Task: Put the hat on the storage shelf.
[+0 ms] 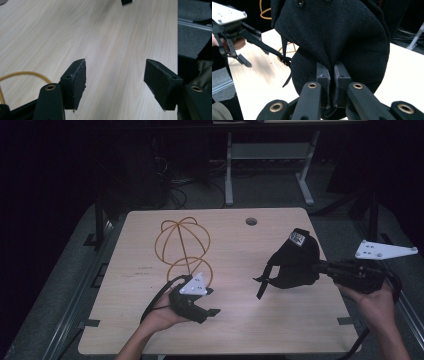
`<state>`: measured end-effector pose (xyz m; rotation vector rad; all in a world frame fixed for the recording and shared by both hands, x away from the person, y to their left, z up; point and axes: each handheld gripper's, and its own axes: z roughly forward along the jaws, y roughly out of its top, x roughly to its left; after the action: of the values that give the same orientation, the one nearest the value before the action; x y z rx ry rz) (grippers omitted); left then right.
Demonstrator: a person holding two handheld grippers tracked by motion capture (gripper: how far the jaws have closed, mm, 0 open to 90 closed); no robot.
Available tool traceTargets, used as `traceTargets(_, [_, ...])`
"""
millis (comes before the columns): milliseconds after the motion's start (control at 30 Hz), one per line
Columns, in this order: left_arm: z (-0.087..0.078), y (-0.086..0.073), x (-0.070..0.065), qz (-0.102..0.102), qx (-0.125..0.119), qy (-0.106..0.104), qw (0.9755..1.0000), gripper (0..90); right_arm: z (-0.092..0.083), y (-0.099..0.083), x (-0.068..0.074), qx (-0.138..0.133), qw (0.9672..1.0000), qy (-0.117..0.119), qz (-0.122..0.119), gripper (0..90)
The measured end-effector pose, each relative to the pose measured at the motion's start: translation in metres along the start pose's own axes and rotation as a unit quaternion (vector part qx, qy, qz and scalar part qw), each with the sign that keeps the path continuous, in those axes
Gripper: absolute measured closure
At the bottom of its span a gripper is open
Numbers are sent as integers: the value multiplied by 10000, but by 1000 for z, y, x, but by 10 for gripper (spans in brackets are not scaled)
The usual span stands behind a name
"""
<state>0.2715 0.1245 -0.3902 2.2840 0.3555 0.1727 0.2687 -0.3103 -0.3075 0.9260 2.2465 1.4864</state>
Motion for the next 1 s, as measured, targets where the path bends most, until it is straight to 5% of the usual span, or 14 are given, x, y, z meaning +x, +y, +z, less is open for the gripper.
traceTargets(533, [0, -9, -2, 58, -78, 19, 10000, 332, 23, 47, 13, 26, 9992, 287, -282, 847])
traceTargets(1000, [6, -13, -5, 213, 126, 50, 9997, 327, 48, 87, 28, 54, 9965, 545, -640, 847])
